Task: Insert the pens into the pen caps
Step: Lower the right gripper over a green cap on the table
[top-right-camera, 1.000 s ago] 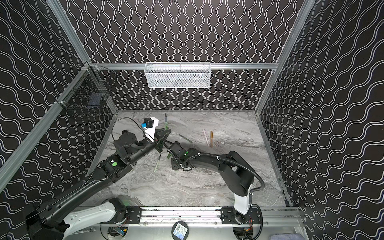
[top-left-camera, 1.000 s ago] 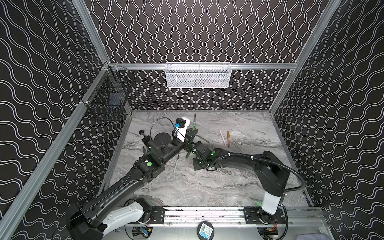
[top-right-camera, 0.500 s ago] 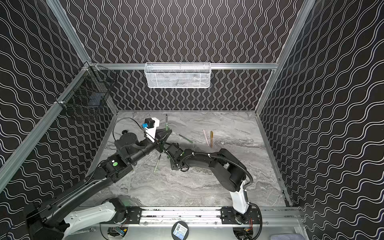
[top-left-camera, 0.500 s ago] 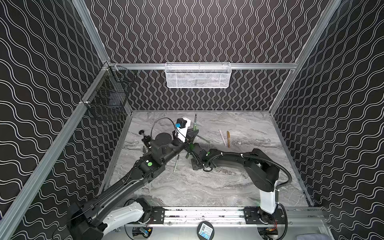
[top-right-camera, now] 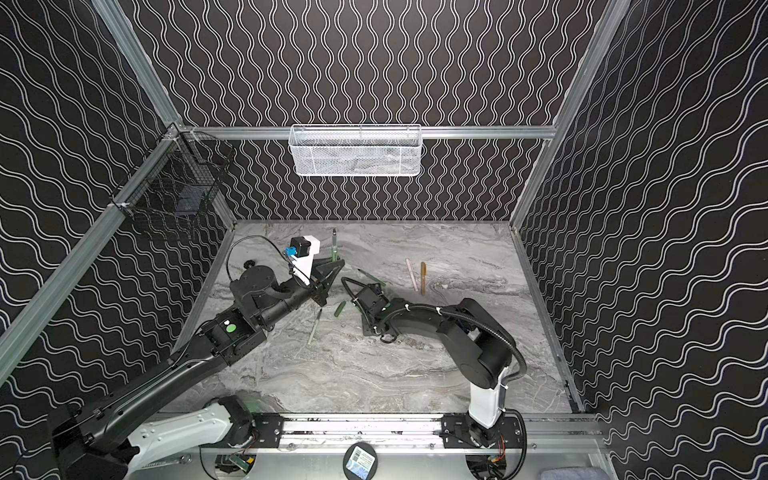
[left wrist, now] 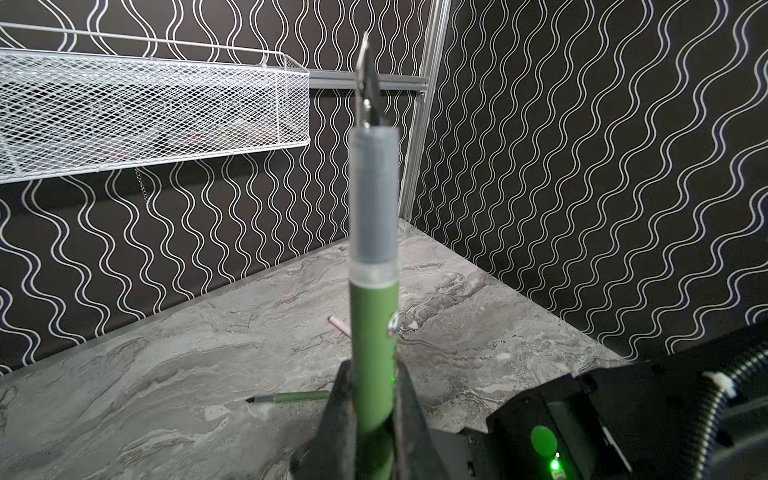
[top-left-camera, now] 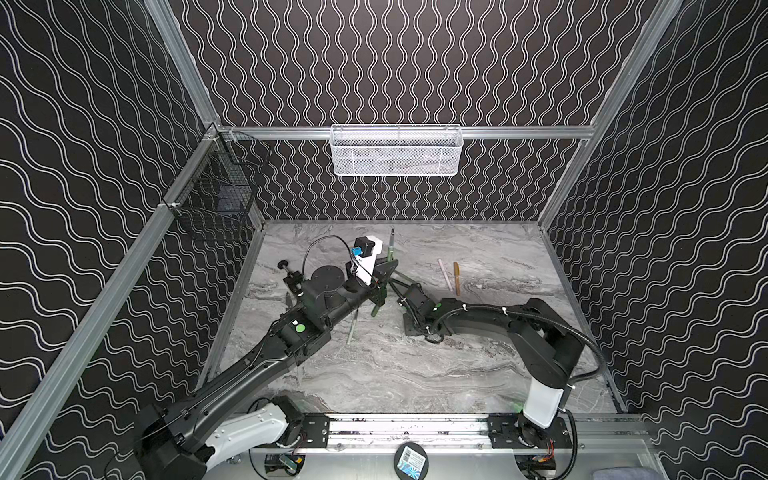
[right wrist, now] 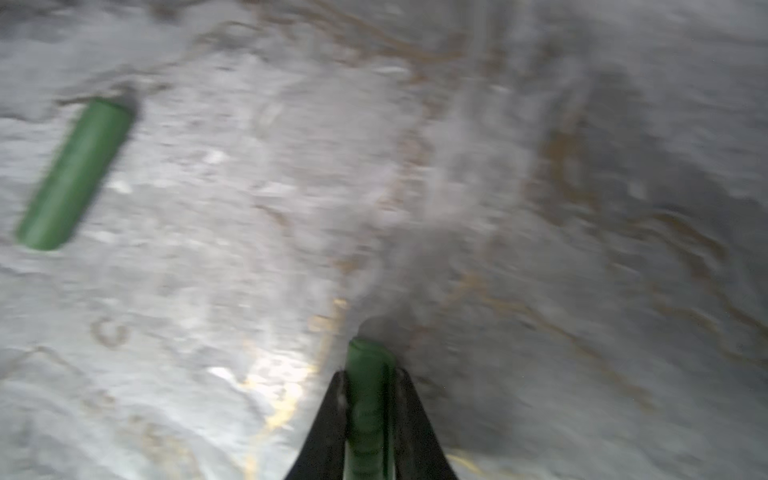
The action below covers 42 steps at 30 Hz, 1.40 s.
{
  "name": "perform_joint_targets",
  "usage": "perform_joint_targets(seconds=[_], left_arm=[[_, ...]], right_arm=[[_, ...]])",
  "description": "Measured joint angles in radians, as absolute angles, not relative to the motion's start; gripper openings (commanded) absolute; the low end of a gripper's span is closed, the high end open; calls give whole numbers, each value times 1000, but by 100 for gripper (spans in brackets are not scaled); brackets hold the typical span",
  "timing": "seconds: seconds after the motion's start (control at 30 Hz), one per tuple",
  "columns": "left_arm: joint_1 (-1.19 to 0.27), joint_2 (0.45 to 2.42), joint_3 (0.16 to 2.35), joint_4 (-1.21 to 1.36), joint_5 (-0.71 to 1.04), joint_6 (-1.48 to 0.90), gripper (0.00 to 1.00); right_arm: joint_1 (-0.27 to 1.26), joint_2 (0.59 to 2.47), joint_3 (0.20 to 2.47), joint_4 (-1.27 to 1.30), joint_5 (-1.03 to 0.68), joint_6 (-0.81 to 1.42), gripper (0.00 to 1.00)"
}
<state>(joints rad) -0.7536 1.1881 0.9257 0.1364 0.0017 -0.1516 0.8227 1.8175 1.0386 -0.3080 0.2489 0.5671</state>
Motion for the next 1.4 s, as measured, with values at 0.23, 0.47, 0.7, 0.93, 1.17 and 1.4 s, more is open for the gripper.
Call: perform_joint_targets(seconds=[0.23, 0.47, 0.7, 0.93, 1.17, 1.4], left_arm=[[-756, 1197, 926, 136, 2, -152, 0], [-758, 1205, 926, 136, 5, -152, 0], [-759, 1206, 928, 136, 5, -152, 0], [-761, 1208, 927, 136, 6, -152, 0], [-761, 1219, 928, 134, 6, -152, 0], [-764, 1224, 928, 134, 9, -152, 0]], right_arm=[[727, 1700, 898, -289, 226, 509, 38], [659, 1591, 888, -319, 110, 457, 40], [587, 1555, 871, -336, 30, 422, 24], [559, 1574, 844, -330, -49, 399, 27], [556, 1595, 828, -316, -86, 384, 27], [555, 1610, 826, -286, -98, 384, 27]])
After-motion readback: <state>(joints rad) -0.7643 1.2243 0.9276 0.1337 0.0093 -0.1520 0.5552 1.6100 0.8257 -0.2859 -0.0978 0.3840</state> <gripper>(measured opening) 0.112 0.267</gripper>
